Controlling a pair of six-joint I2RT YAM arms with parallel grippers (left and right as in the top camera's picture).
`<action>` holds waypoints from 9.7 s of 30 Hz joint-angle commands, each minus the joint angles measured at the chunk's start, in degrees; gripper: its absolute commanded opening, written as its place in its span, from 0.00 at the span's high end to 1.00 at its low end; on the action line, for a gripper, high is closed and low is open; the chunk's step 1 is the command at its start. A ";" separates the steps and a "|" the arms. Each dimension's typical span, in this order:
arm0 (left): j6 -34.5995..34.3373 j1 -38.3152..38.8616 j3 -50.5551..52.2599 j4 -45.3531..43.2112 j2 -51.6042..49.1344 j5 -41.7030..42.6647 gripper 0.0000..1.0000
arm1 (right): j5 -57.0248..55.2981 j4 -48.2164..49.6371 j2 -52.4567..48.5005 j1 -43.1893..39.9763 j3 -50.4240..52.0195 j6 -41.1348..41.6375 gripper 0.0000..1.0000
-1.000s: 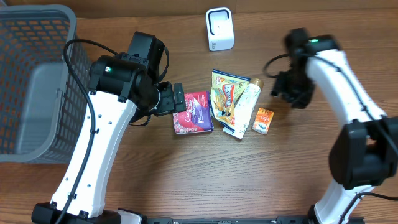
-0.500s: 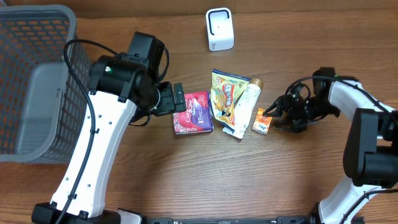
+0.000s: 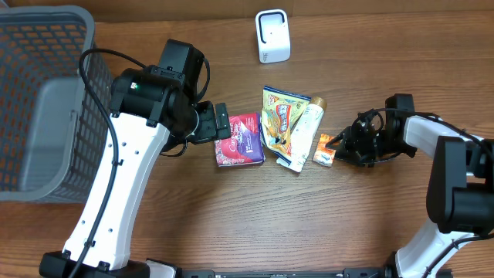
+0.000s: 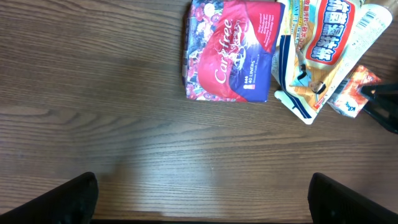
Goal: Scan the item barcode
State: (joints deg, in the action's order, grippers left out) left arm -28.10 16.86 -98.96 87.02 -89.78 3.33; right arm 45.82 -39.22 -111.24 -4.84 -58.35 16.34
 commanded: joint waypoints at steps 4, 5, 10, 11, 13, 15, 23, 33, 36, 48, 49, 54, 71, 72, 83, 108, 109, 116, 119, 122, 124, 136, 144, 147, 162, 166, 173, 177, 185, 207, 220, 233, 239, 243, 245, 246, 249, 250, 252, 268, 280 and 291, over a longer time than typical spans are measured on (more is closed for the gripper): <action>0.90 -0.07 -0.79 -0.13 0.63 -0.59 0.00 | -8.37 0.33 0.00 0.24 0.22 1.77 0.96; 0.90 -0.07 -0.79 -0.11 0.63 -0.59 0.00 | -9.29 -0.26 0.07 0.20 -0.44 1.95 0.96; 0.90 -0.07 -0.79 -0.11 0.63 -0.59 0.00 | -22.82 -11.96 2.14 0.33 -8.90 2.01 0.96; 0.90 -0.07 -0.79 -0.11 0.63 -0.59 0.00 | -27.04 -15.50 2.97 0.55 -11.54 2.84 0.96; 0.90 -0.07 -0.79 -0.13 0.63 -0.59 0.00 | -34.71 -21.62 4.24 1.53 -16.52 5.25 0.96; 0.90 -0.07 -0.79 -0.11 0.63 -0.59 0.00 | -41.16 -26.62 4.94 3.54 -21.42 7.13 0.96; 0.90 -0.07 -0.79 -0.11 0.63 -0.59 0.00 | -61.64 -21.14 5.07 15.96 -34.47 8.96 0.96; 0.90 -0.07 -0.79 -0.11 0.63 -0.59 0.00 | -76.46 22.93 4.50 25.94 -35.80 -40.37 0.96; 0.90 -0.07 -0.79 -0.13 0.63 -0.59 0.00 | -68.76 29.29 4.48 26.10 -35.80 -50.03 0.96; 0.90 -0.07 -0.79 -0.13 0.63 -0.59 0.00 | -58.49 53.55 -8.22 26.10 -35.80 -74.25 0.96; 0.90 -0.07 -0.79 -0.11 0.63 -0.59 0.00 | -58.05 54.14 -9.22 26.10 -35.80 -75.84 0.96; 0.90 -0.07 -0.79 -0.11 0.63 -0.59 0.00 | -55.78 54.82 -14.25 26.10 -35.80 -82.31 0.96; 0.90 -0.07 -0.79 -0.11 0.63 -0.59 0.00 | -47.50 58.66 -20.79 28.02 -35.80 -80.91 0.96; 0.90 -0.07 -0.79 -0.13 0.63 -0.59 0.00 | -47.74 58.97 -20.79 27.91 -35.80 -80.91 0.96; 0.90 -0.07 -0.79 -0.11 0.63 -0.59 0.00 | -51.19 59.23 -20.79 26.25 -35.80 -80.83 0.96; 0.90 -0.07 -0.79 -0.11 0.63 -0.59 0.00 | -95.67 64.02 -17.07 10.01 -35.85 -30.97 0.97; 0.90 -0.07 -0.79 -0.11 0.63 -0.59 0.00 | -96.04 61.48 -16.70 9.03 -35.85 -29.40 0.97; 0.90 -0.07 -0.79 -0.13 0.63 -0.59 0.00 | -81.13 27.63 -12.13 -7.67 -35.87 -2.99 0.96; 0.90 -0.07 -0.79 -0.11 0.63 -0.59 0.00 | -74.05 19.85 -12.09 -14.73 -35.85 3.37 0.96; 0.90 -0.07 -0.79 -0.11 0.63 -0.59 0.00 | -66.77 14.16 -12.09 -23.30 -35.85 9.73 0.96; 0.90 -0.07 -0.79 -0.11 0.63 -0.59 0.00 | -62.38 12.55 -12.09 -27.50 -35.85 10.88 0.96; 0.90 -0.07 -0.79 -0.11 0.63 -0.59 0.00 | -58.60 7.74 -11.89 -38.97 -35.87 10.60 0.48; 0.90 -0.07 -0.79 -0.13 0.63 -0.59 0.00 | -57.16 6.32 -0.83 -38.29 -35.93 4.66 0.00; 0.90 -0.07 -0.79 -0.11 0.63 -0.59 0.00 | -48.17 7.89 6.99 -37.83 -35.93 4.68 0.00; 0.90 -0.07 -0.79 -0.11 0.63 -0.59 0.00 | 0.66 -6.67 11.28 -14.12 -35.78 0.50 0.00; 0.90 -0.07 -0.79 -0.11 0.63 -0.59 0.00 | -11.34 -10.97 6.84 -0.50 -35.78 1.11 0.00; 0.90 -0.07 -0.79 -0.13 0.63 -0.59 0.00 | -25.90 -14.80 -0.63 13.92 -35.74 13.99 0.00; 0.90 -0.07 -0.79 -0.11 0.63 -0.59 0.00 | -30.91 -15.85 -5.25 18.67 -35.74 15.50 0.01; 0.90 -0.07 -0.79 -0.11 0.63 -0.59 0.00 | -38.29 -20.02 -8.37 19.78 -35.26 19.71 0.04; 0.90 -0.07 -0.79 -0.13 0.63 -0.59 0.00 | -46.31 -26.43 -8.24 13.60 -34.75 19.45 0.87; 0.90 -0.07 -0.79 -0.11 0.63 -0.59 0.00 | -59.23 -50.93 -8.26 12.76 -48.02 17.35 0.80; 0.90 -0.07 -0.79 -0.11 0.63 -0.59 0.00 | -56.00 -46.64 -8.31 13.73 -47.43 11.67 0.57; 0.90 -0.07 -0.79 -0.11 0.63 -0.59 0.00 | -65.94 -44.17 -8.37 16.11 -40.74 15.37 0.42; 0.90 -0.07 -0.79 -0.13 0.63 -0.59 0.00 | -69.31 -39.56 -8.37 16.81 -35.74 16.90 0.39; 0.90 -0.07 -0.79 -0.11 0.63 -0.59 0.00 | -69.46 -37.24 -8.37 16.85 -34.64 16.79 0.39; 0.90 -0.07 -0.79 -0.11 0.63 -0.59 0.00 | -69.90 -36.57 -8.37 16.85 -34.27 16.70 0.39; 0.90 -0.07 -0.79 -0.13 0.63 -0.59 0.00 | -74.88 -33.27 -8.37 16.83 -31.85 17.16 0.39; 0.90 -0.07 -0.79 -0.13 0.63 -0.59 0.00 | -75.38 -32.17 -8.39 16.83 -31.12 17.16 0.39; 0.90 -0.07 -0.79 -0.11 0.63 -0.59 0.00 | -75.36 -30.84 -8.39 16.83 -29.99 17.14 0.39; 0.90 0.04 -0.79 -0.11 0.63 -0.59 0.00 | -74.62 -23.80 -8.37 16.68 -22.77 16.68 0.85; 0.90 0.04 -0.79 -0.11 0.63 -0.59 0.00 | -43.56 -34.53 -8.35 16.65 -42.05 4.26 0.93; 0.90 0.04 -0.79 -0.33 0.63 -0.59 0.00 | -6.82 -24.13 -8.37 13.70 -33.94 -7.65 0.95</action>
State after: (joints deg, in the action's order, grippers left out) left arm -28.10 16.86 -98.96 86.94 -89.78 3.25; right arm 25.67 -65.36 -120.51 10.76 -96.20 11.55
